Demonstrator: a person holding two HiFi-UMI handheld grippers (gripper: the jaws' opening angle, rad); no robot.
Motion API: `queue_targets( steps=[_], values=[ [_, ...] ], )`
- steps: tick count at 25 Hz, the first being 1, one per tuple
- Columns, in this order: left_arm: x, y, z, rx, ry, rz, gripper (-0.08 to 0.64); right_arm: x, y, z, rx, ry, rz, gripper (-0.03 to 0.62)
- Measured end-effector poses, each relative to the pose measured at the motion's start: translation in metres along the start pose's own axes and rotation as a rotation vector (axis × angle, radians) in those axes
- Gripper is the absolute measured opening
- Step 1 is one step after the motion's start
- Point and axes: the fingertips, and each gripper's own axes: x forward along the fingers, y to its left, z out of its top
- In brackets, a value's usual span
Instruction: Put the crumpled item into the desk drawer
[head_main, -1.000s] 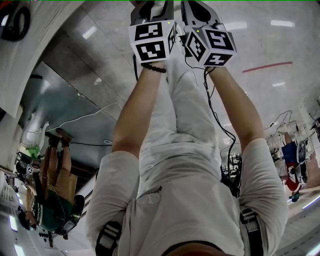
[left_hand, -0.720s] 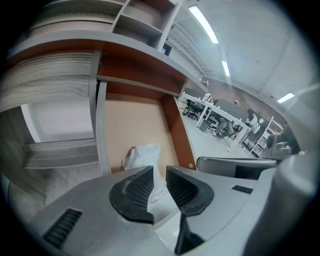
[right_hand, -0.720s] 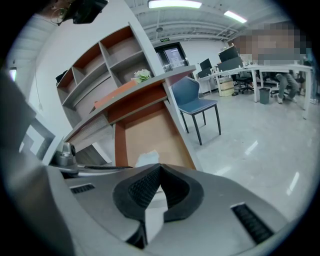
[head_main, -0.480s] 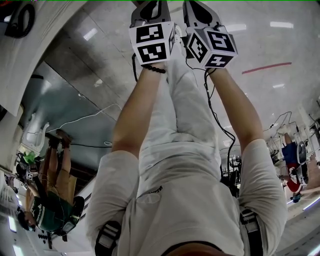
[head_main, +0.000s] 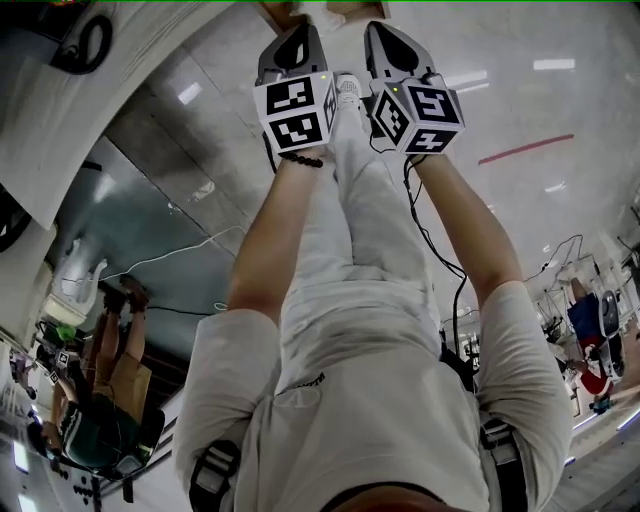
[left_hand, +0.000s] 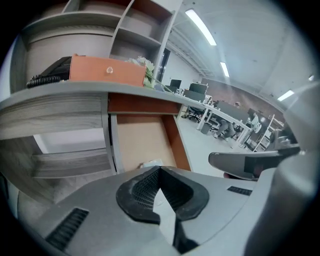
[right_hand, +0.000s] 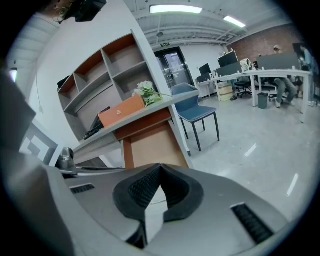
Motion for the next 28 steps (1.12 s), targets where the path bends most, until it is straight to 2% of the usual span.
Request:
queue_targets(
  steps=[9,19,23,28],
  values=[
    [-0.069,-0.005,0.058,0.024,-0.066,0.003,0.002,-0.051,0.018,0.055,0.011,-0.028,-0.01,-0.002],
    [-0.205,-0.027,0.16,0.071,-0.257,-0.026,0.002,-0.175,0.052,0.162,-0.013,-0.159,-0.039,-0.002],
    [-0.257,-0.031,0.203,0.101,-0.352,-0.043,0.002,-0.224,0.071,0.206,-0.061,-0.232,-0.04,-0.002],
    [-0.312,-0.034,0.232,0.109,-0.423,-0.076,0.002,-0.274,0.093,0.242,-0.146,-0.285,-0.021,-0.002]
  ],
)
